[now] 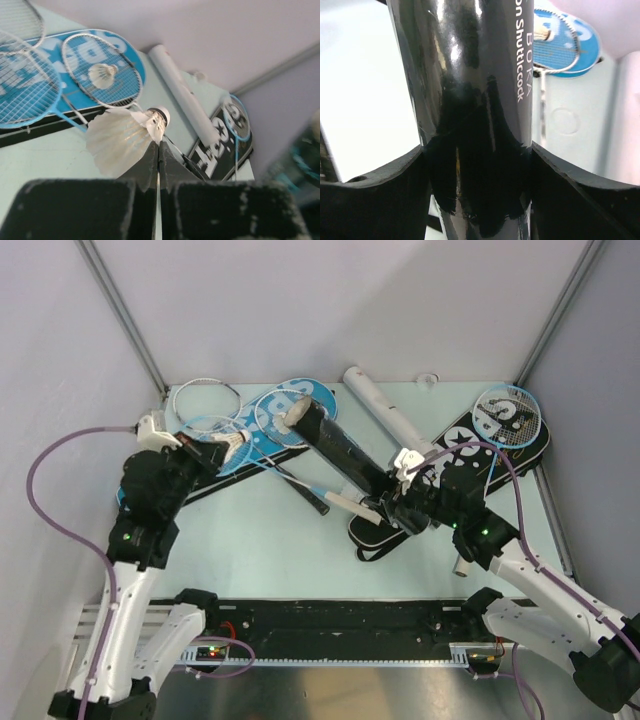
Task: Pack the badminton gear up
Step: Place the shuttlecock at the shuttle tube.
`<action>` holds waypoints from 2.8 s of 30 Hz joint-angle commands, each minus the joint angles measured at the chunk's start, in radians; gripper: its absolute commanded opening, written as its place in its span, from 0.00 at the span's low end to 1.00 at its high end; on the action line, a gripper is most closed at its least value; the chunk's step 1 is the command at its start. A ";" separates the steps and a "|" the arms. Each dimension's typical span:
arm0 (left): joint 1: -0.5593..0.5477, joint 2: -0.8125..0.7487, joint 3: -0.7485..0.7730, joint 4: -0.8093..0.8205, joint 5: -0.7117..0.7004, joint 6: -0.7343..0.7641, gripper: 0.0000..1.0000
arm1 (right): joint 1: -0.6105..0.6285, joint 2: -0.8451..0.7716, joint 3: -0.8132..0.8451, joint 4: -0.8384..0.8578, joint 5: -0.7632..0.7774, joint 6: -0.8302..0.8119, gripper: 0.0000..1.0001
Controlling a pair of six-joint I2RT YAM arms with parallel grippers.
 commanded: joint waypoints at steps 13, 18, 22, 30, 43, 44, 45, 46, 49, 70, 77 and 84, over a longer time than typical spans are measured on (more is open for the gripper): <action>0.001 0.043 0.451 -0.382 0.669 0.220 0.00 | -0.015 -0.020 0.013 -0.004 0.006 -0.543 0.40; -0.002 0.078 0.436 -0.382 0.753 0.219 0.00 | -0.010 -0.035 0.013 0.007 -0.014 -0.546 0.40; -0.004 0.082 0.417 -0.383 0.751 0.226 0.00 | 0.003 -0.044 0.012 0.000 -0.014 -0.547 0.39; -0.004 0.077 0.414 -0.382 0.750 0.236 0.00 | 0.026 -0.058 0.003 0.005 0.015 -0.554 0.39; -0.001 0.075 0.482 -0.420 0.695 0.268 0.00 | 0.019 -0.091 -0.008 -0.018 0.031 -0.565 0.37; 0.000 0.077 0.493 -0.430 0.692 0.272 0.00 | 0.019 -0.096 -0.008 -0.018 0.028 -0.566 0.37; 0.001 0.079 0.501 -0.437 0.690 0.276 0.00 | 0.019 -0.098 -0.008 -0.018 0.023 -0.566 0.37; 0.002 0.080 0.509 -0.443 0.689 0.278 0.00 | 0.019 -0.100 -0.009 -0.018 0.018 -0.567 0.37; 0.002 0.080 0.520 -0.452 0.692 0.283 0.00 | 0.018 -0.100 -0.009 -0.018 0.000 -0.569 0.37; 0.013 0.092 0.574 -0.518 0.570 0.395 0.00 | -0.036 -0.160 -0.008 -0.048 0.043 -0.554 0.36; 0.015 0.109 0.612 -0.527 0.526 0.420 0.00 | -0.053 -0.167 -0.008 -0.056 0.020 -0.555 0.36; 0.015 0.132 0.586 -0.526 0.632 0.413 0.00 | -0.051 -0.171 -0.008 -0.027 -0.041 -0.537 0.36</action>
